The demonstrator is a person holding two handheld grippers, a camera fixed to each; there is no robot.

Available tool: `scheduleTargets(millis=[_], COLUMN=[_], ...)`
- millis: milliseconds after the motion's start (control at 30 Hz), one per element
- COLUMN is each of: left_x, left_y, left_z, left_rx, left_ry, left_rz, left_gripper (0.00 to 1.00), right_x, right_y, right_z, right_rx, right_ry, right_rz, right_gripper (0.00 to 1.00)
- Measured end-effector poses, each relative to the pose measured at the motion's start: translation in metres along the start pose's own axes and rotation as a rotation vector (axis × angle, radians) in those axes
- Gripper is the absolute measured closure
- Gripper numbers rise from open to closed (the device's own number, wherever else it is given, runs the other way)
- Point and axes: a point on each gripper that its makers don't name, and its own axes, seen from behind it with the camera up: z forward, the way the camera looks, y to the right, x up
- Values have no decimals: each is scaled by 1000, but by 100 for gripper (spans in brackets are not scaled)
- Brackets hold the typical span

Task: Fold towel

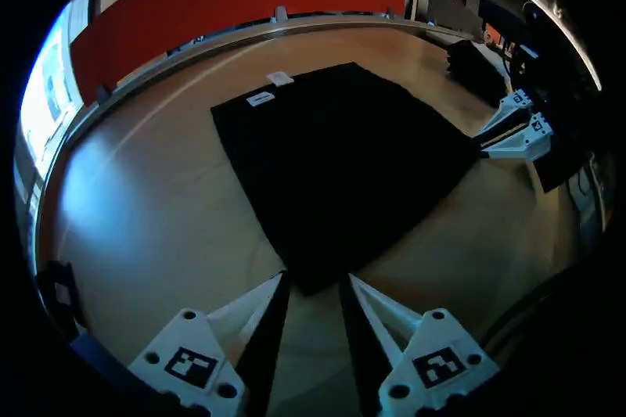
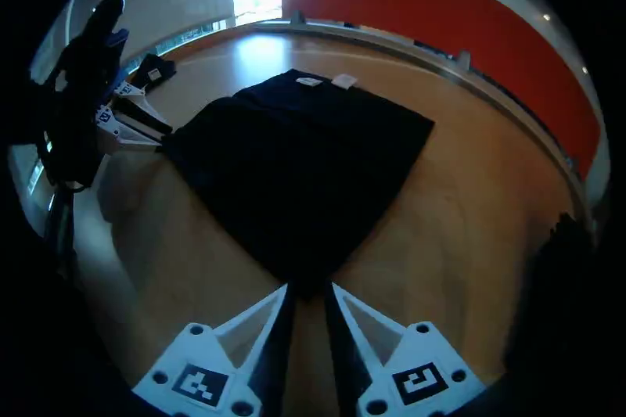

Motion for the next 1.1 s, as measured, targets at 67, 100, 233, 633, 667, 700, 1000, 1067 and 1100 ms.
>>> scheduleTargets(millis=[67,100,233,633,667,700,1000,1067,1100], left_x=[-1,-1,-1,3,4,6,27,33,37], left_y=[-1,-2,-2,1,1,2,3,3,3], left_z=[0,0,0,-3,-4,-5,-26,-33,-37], left_rx=[7,10,18,20,18,16,14,12,11], left_ry=[-2,-3,-7,1,4,7,25,32,35], left_rz=[-6,-7,-7,-56,-67,-71,-77,-86,-92], left_gripper=[70,73,82,91,91,91,91,91,91], right_x=[0,0,0,9,10,12,40,48,53], right_y=[0,0,1,2,2,3,6,6,6], right_z=[0,0,-1,-7,-8,-10,-35,-43,-48], right_rx=[-1,-2,-7,-20,-20,-21,-32,-36,-37], right_ry=[-1,-2,-5,15,17,21,85,101,110], right_rz=[4,5,3,8,10,12,11,8,7], right_gripper=[78,79,82,87,87,87,87,87,87])
